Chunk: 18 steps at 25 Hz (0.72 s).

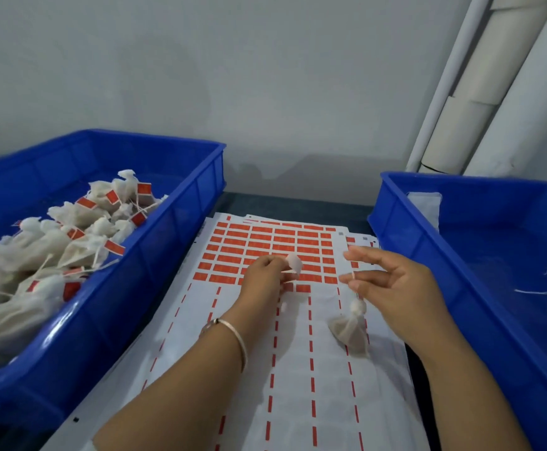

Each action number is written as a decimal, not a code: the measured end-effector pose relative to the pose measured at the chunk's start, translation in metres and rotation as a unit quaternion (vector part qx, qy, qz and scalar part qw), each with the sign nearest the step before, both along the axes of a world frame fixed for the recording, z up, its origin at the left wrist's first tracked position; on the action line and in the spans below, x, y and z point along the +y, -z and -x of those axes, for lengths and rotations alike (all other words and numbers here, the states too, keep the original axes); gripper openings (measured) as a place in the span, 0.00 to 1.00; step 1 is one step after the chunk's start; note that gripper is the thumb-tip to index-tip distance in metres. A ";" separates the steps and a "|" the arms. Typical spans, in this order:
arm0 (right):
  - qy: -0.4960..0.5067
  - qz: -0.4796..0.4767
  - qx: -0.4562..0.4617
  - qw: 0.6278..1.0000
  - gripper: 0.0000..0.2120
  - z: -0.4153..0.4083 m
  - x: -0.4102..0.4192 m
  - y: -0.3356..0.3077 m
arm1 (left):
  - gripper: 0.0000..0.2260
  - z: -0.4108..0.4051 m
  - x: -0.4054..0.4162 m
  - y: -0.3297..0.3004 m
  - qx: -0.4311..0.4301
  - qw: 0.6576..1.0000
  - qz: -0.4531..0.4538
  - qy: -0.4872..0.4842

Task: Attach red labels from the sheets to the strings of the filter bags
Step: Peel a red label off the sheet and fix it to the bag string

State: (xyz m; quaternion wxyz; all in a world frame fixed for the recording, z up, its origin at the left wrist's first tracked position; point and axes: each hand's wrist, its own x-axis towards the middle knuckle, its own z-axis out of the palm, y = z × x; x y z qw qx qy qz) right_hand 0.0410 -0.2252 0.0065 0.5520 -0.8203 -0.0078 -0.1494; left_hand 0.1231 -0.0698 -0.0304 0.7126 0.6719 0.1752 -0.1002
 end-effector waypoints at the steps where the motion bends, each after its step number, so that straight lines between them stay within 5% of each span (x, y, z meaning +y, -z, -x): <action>1: -0.019 -0.003 -0.004 1.000 0.20 0.002 0.006 -0.003 | 0.02 0.005 0.004 -0.004 0.000 0.999 0.039 -0.003; 5: -0.058 -0.042 -0.024 0.997 0.22 0.004 0.028 0.002 | 0.03 0.035 0.011 -0.009 -0.010 0.984 0.179 0.028; 10: -0.006 -0.066 -0.047 0.997 0.17 0.005 0.040 0.017 | 0.09 0.052 0.010 -0.007 -0.074 0.987 0.072 0.126; 18: 0.060 -0.109 -0.076 0.989 0.14 0.004 0.037 0.027 | 0.11 0.059 0.011 -0.007 -0.095 0.979 0.028 0.177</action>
